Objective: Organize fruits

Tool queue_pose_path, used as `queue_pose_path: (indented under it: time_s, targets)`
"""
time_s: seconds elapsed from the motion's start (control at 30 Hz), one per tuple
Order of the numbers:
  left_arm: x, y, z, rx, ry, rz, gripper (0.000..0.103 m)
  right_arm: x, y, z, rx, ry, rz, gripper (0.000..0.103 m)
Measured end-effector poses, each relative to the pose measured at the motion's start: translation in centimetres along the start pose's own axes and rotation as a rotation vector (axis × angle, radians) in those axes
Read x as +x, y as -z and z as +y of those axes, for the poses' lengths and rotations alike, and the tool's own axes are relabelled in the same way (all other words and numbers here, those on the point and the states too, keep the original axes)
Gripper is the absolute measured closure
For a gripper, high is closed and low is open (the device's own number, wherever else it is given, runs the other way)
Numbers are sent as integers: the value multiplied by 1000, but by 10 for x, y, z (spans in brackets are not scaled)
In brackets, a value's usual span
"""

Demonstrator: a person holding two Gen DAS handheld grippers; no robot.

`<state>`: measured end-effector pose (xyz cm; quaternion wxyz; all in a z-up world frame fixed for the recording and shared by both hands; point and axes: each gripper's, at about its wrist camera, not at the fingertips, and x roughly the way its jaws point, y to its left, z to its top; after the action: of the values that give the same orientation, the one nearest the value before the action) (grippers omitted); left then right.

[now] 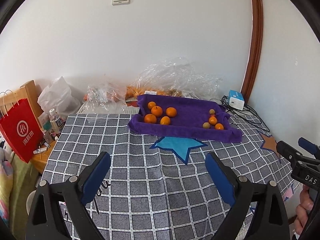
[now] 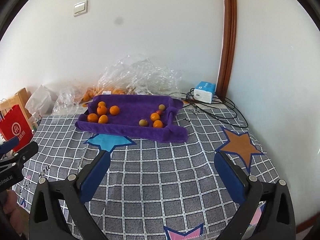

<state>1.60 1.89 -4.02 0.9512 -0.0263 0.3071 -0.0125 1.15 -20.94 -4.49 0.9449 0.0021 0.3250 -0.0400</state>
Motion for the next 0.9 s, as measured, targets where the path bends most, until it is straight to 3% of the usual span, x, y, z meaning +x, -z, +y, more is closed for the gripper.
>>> queue_pose_path:
  time_s: [0.9]
  targets:
    - [-7,-4,1,9,-10,-7,7,-12,2,2,-7,-5,-19,1]
